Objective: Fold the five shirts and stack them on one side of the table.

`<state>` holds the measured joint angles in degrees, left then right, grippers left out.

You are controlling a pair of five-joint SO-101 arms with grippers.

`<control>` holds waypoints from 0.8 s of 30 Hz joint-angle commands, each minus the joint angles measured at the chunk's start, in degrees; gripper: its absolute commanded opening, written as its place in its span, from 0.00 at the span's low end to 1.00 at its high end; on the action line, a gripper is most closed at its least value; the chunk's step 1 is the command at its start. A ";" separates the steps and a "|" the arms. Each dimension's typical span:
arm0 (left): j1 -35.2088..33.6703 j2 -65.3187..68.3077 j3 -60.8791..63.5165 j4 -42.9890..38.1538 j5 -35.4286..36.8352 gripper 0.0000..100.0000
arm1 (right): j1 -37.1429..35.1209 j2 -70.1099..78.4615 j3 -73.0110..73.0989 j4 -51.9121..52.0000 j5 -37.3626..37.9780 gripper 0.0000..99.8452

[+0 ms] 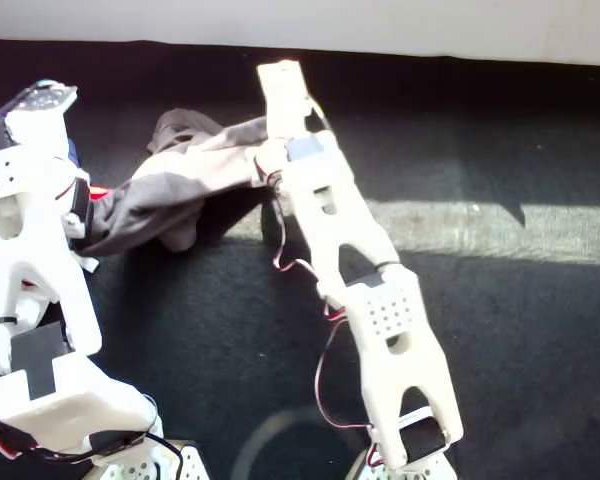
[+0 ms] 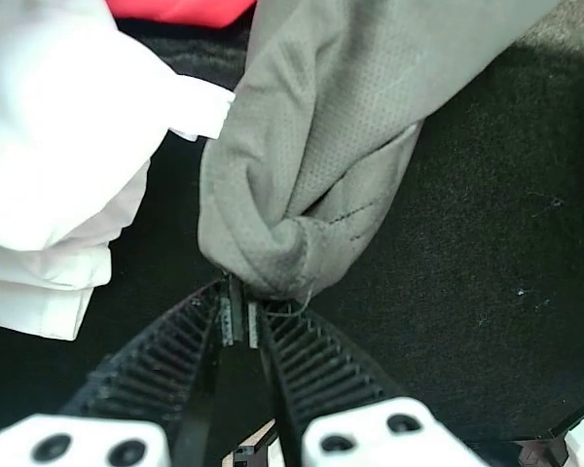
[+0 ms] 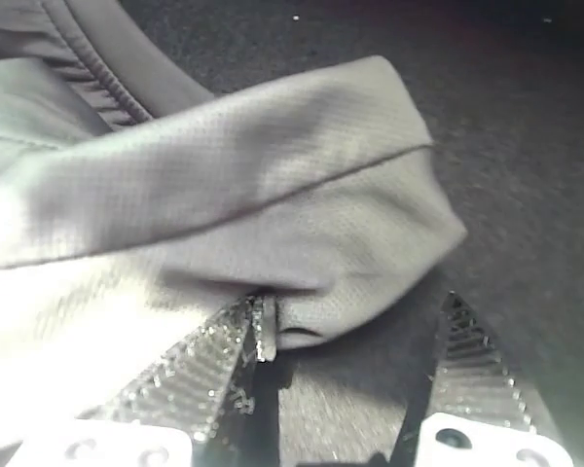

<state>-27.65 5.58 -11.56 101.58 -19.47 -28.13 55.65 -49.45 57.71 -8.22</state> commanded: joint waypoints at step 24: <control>14.02 -3.74 -4.97 -11.78 -0.09 0.01 | 18.15 0.84 -51.12 43.30 17.85 0.01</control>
<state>-18.59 5.58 -9.71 89.71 -19.47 -14.86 64.00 -94.02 99.74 8.31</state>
